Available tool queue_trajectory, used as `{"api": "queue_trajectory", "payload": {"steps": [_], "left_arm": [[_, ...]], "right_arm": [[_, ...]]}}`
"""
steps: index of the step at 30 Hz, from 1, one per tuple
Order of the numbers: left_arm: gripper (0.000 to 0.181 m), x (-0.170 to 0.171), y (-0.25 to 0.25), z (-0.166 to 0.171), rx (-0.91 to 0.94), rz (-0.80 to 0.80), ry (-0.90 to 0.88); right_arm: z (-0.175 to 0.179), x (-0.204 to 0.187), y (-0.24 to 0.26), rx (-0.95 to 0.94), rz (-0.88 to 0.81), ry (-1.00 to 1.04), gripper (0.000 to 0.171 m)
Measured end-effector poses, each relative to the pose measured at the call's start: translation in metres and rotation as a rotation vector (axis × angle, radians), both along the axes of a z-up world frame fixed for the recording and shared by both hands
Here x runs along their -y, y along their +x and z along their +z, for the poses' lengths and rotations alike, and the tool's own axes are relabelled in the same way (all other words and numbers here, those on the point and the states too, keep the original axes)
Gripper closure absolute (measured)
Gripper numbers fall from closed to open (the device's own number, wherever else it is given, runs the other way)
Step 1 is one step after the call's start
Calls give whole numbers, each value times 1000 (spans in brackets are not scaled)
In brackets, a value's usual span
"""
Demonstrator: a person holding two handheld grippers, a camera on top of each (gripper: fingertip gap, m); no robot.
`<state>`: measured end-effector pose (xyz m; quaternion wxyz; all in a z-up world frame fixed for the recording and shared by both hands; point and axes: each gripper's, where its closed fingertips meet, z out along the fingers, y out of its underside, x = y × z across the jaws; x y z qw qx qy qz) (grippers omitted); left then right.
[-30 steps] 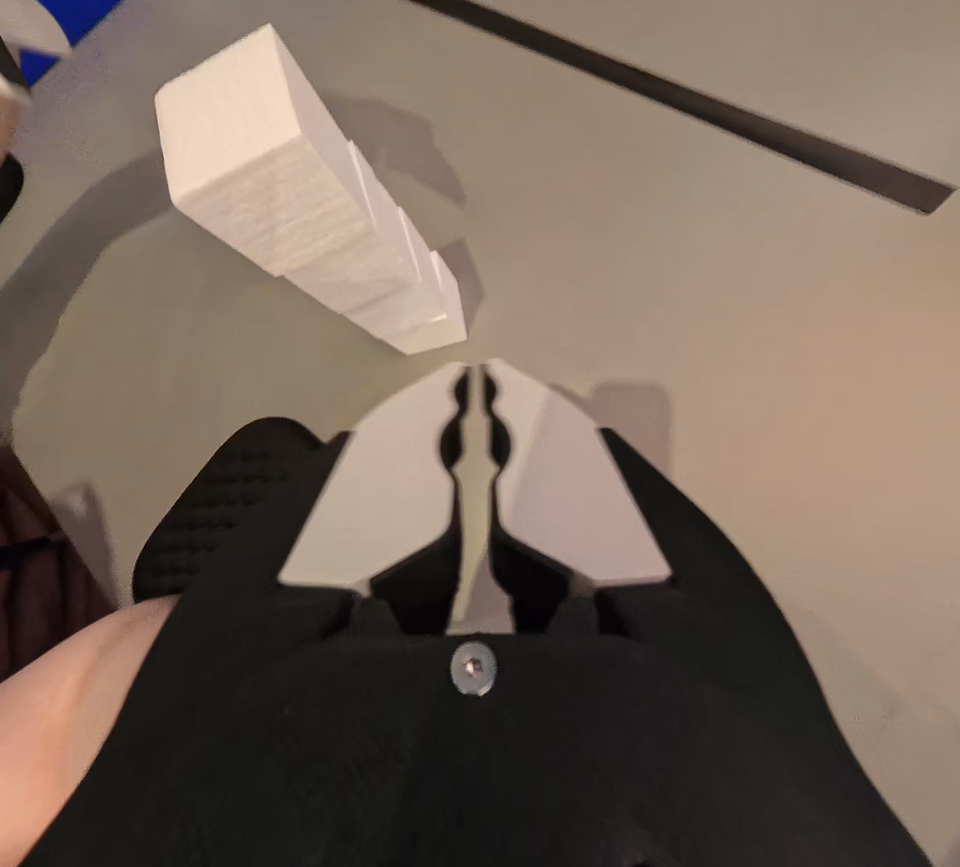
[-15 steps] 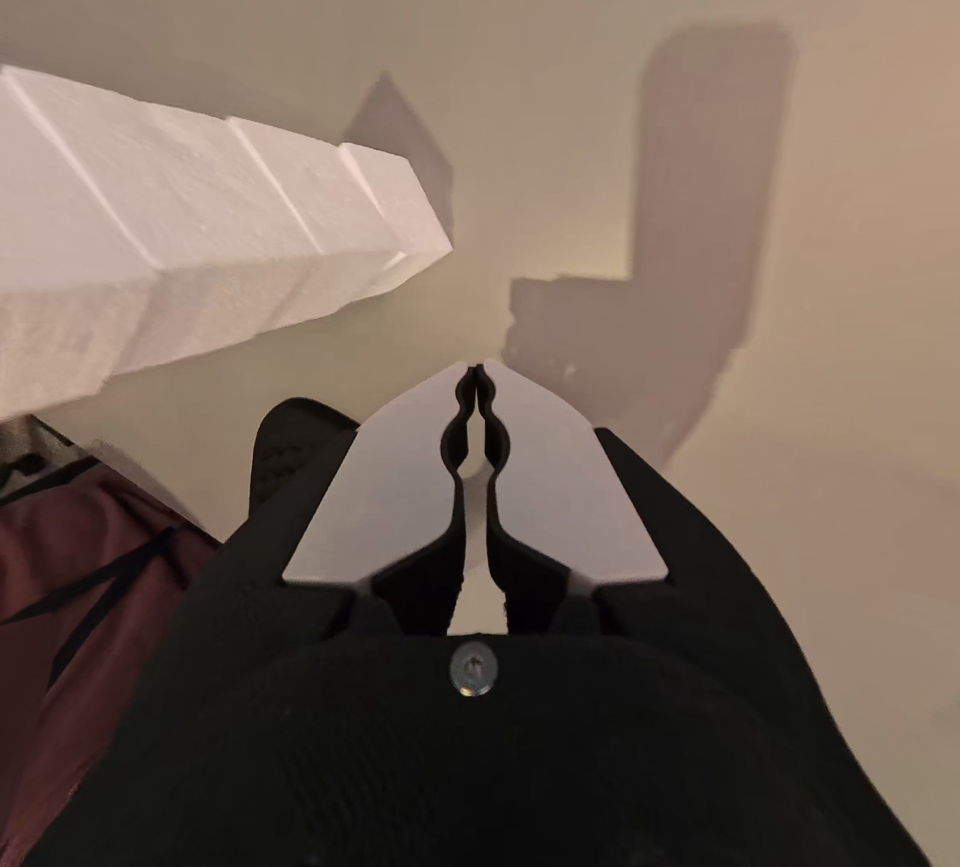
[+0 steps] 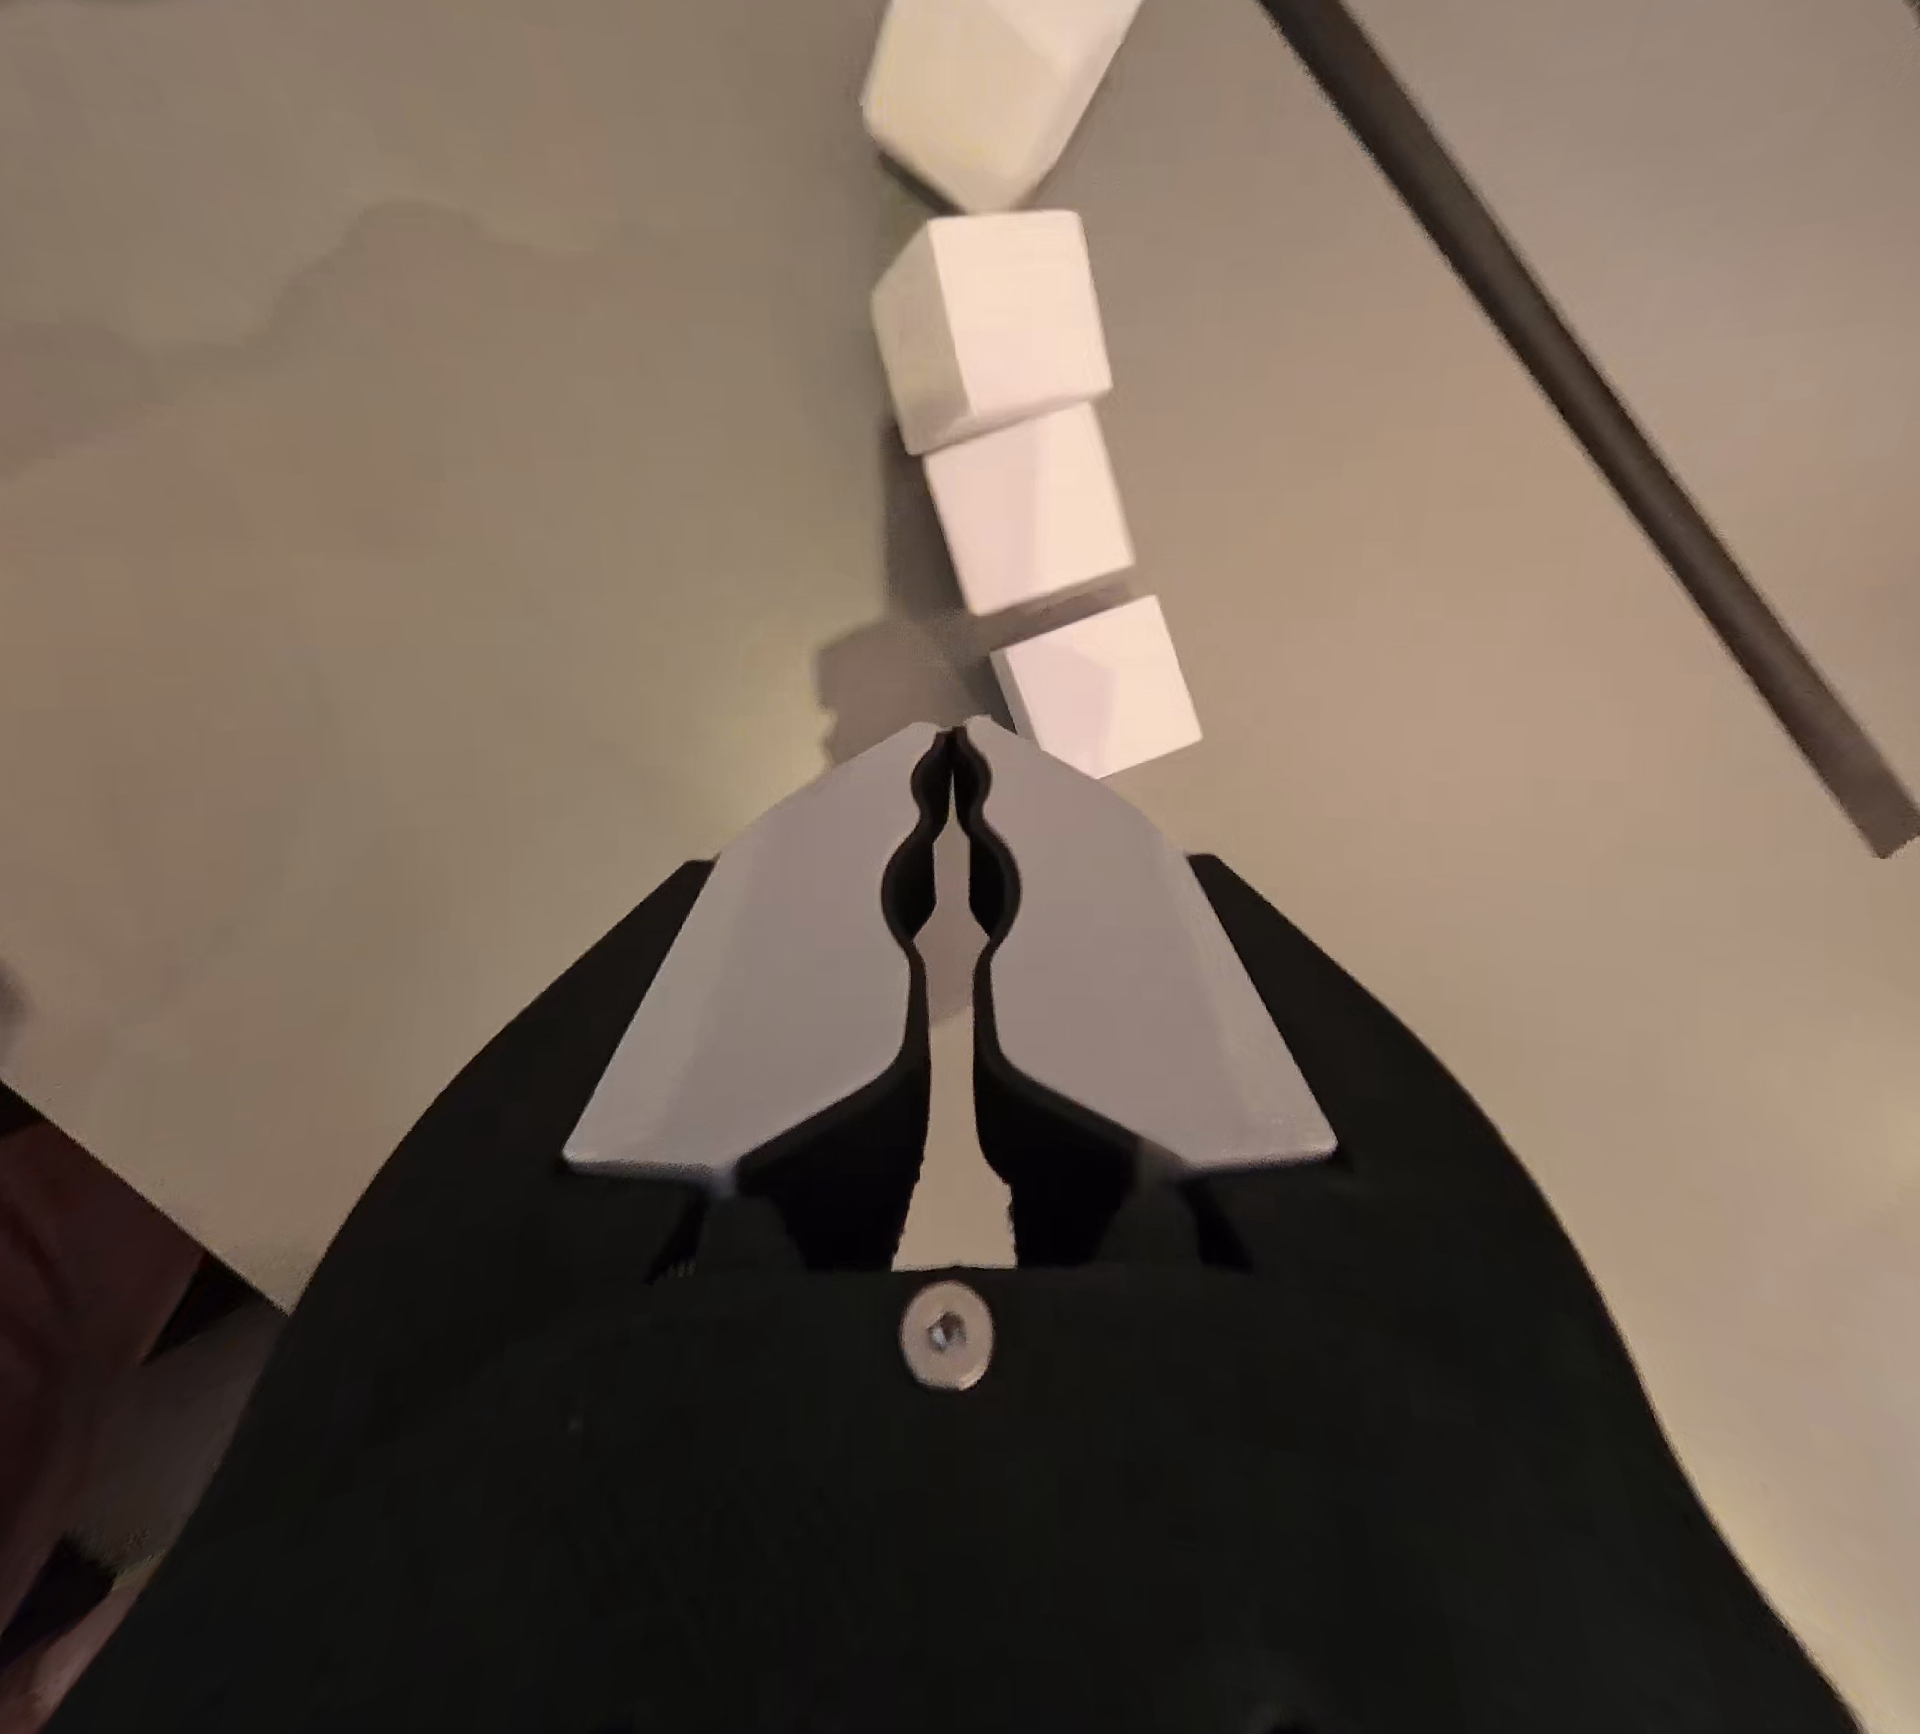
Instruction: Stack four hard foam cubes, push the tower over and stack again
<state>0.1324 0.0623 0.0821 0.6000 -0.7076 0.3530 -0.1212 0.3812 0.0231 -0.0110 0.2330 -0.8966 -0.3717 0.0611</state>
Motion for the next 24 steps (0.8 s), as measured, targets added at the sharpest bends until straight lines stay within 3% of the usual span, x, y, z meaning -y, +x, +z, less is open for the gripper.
{"api": "queue_trajectory", "payload": {"steps": [4, 7, 10, 14, 17, 21, 24], "left_arm": [[142, -8, 1, -16, 42, -39, -83], [141, -21, -6, -30, 33, -8, -115], [139, -36, -13, -45, 56, 28, -153], [118, -59, -6, -82, 44, 34, -189], [100, -87, 10, -121, -58, 48, -154], [94, -130, 33, -171, -119, 93, -180], [94, -158, 42, -185, -118, 169, -182]], "right_arm": [[21, -18, 10, -53, 36, 173, 170], [19, -33, 24, -70, 70, 241, 158], [1, -41, 31, -100, 163, 254, 141], [-41, -46, 47, -187, 199, 148, 116], [-63, -49, 54, -307, 199, 105, 110], [-70, -45, 45, -413, 253, 148, 100], [-66, -47, 45, -424, 243, 256, 87]]}}
